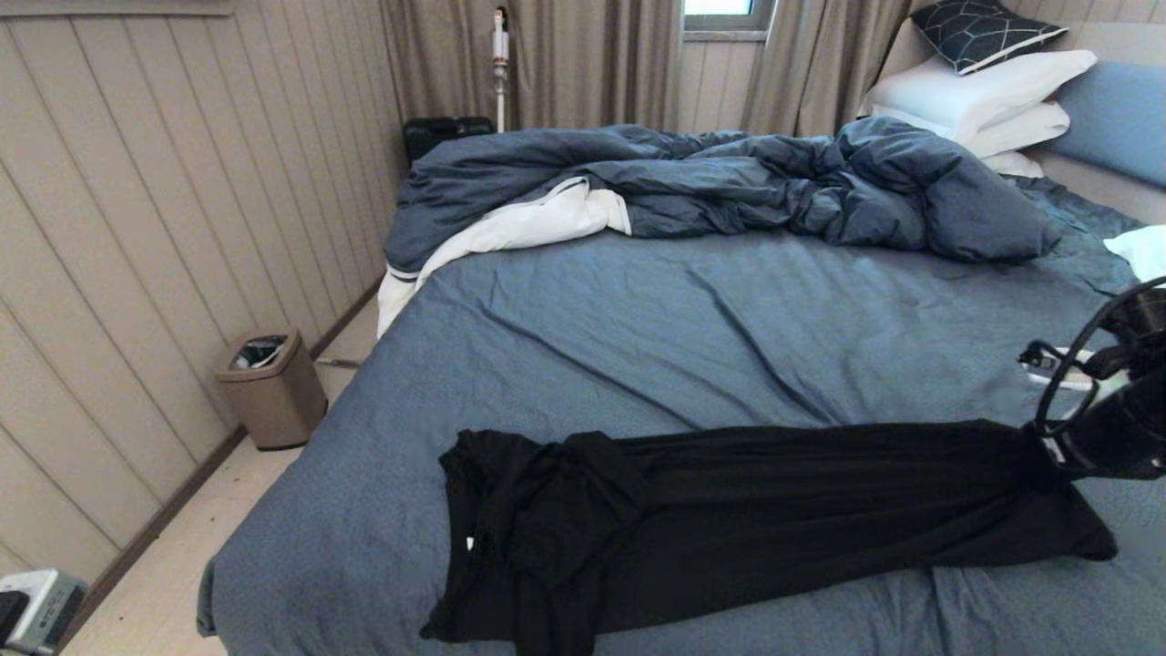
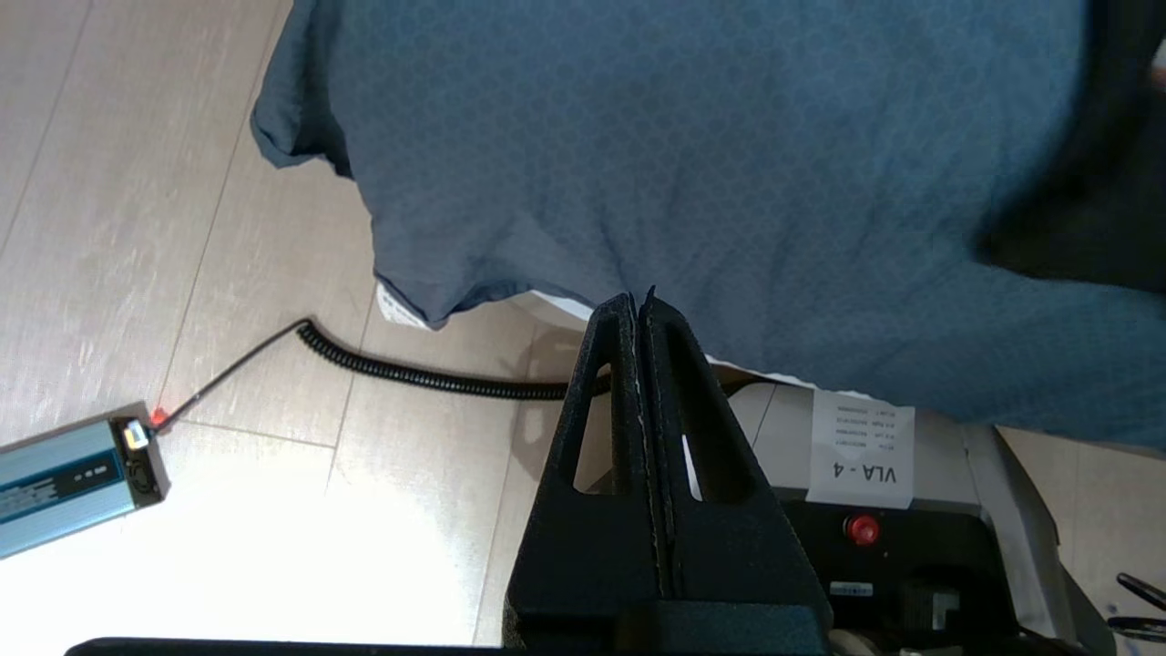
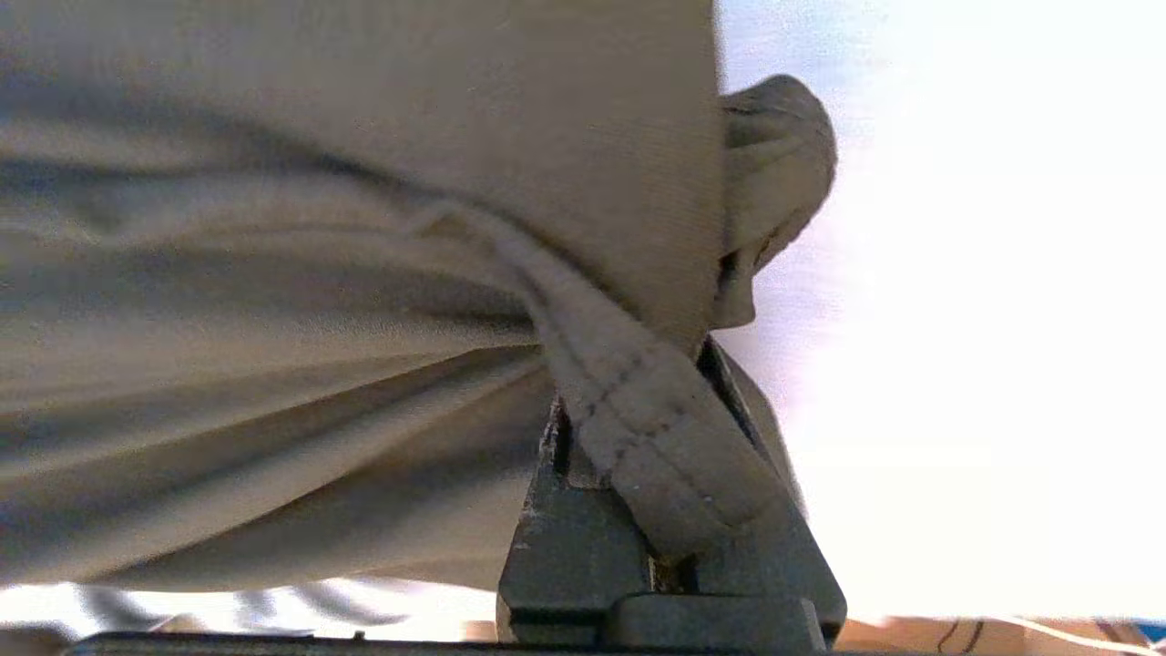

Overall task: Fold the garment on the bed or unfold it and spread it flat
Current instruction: Fold the black T-shirt

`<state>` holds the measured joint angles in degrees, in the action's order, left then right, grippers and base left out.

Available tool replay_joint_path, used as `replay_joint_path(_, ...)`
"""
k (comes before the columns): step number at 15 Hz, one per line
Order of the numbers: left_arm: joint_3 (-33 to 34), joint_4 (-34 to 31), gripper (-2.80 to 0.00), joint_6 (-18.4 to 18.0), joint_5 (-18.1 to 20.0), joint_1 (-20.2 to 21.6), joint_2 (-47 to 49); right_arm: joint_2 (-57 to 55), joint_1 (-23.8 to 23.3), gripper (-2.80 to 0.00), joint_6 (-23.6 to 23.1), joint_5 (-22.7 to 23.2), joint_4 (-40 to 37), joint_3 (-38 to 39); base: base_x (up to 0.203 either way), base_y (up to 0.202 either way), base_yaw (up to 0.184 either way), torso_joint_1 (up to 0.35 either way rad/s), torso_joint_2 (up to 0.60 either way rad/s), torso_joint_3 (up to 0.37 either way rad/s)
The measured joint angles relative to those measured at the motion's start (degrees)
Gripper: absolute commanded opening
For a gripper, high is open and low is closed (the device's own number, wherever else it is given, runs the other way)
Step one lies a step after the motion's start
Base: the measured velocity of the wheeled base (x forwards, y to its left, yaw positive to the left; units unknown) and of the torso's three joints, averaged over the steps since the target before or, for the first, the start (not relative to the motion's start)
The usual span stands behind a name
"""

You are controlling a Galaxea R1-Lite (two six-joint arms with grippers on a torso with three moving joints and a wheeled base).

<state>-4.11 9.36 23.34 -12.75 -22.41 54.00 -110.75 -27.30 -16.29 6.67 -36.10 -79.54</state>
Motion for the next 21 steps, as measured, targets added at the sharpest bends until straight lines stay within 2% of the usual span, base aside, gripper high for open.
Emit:
replay_joint_path(4,-0.8,0.0,-2.80,0.0,0.0,-0.4,0.5,-0.2,-8.7,-2.80,-1.9,-0.1,-1.5,-6.6,0.000,0.000,0.000,0.000,0.00,0.000)
replay_joint_path(7,-1.4,0.1,-2.80,0.2,0.0,-1.7,1.3,-1.2,-13.2,-2.80,-2.6,-0.1,0.1,-7.6,0.000,0.000,0.000,0.000,0.00,0.000)
replay_joint_path(9,-1.6,0.1,-2.80,0.9,-0.1,-2.0,2.0,-1.1,-14.4,-2.80,-2.5,0.7,0.1,-7.7,0.000,0.000,0.000,0.000,0.00,0.000)
replay_joint_path(12,-1.6,0.0,-2.80,1.7,0.0,-2.2,2.8,1.7,-13.9,-2.80,-1.8,5.4,-1.7,-7.3,0.000,0.000,0.000,0.000,0.00,0.000)
replay_joint_path(14,-1.5,0.1,-2.80,1.9,0.0,-2.5,3.0,5.2,-9.6,-2.80,-1.0,10.8,-5.9,-6.9,0.000,0.000,0.000,0.000,0.00,0.000)
replay_joint_path(16,-1.4,0.0,-2.80,3.1,0.1,-2.6,3.4,8.5,-2.6,-2.80,0.5,14.3,-10.0,-6.7,0.000,0.000,0.000,0.000,0.00,0.000)
replay_joint_path(18,-1.2,1.2,-2.80,3.7,0.1,-2.7,4.1,11.5,6.5,-2.80,3.3,15.1,-11.9,-6.7,0.000,0.000,0.000,0.000,0.00,0.000)
replay_joint_path(21,0.2,4.2,-2.80,3.7,0.1,-2.7,4.9,15.2,22.5,-2.80,8.6,15.4,-12.5,-6.8,0.000,0.000,0.000,0.000,0.00,0.000)
